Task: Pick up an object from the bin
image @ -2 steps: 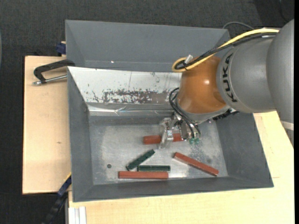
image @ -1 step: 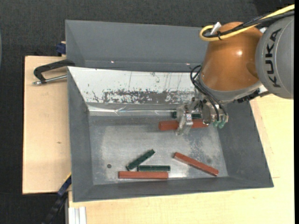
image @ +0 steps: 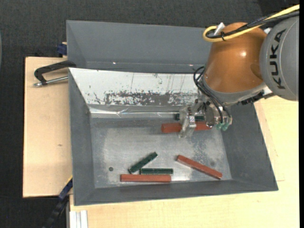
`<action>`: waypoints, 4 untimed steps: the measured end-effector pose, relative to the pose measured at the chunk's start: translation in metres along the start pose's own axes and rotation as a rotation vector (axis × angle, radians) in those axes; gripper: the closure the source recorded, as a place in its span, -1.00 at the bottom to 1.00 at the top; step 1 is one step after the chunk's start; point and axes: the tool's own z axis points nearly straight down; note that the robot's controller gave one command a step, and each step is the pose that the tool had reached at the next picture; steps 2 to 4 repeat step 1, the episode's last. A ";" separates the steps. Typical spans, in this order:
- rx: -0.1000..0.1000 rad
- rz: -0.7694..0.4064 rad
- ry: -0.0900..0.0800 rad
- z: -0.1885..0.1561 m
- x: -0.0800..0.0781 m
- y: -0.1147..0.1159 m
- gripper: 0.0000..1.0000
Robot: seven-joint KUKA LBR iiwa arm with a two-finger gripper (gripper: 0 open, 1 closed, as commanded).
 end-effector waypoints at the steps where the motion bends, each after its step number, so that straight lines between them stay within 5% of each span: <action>1: 0.000 0.000 0.000 0.000 0.000 0.000 1.00; 4: 0.000 0.000 0.000 0.000 0.000 0.000 1.00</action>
Offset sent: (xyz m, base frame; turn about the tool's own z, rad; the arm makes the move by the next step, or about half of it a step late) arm -0.0065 -0.0491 0.0516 -0.1900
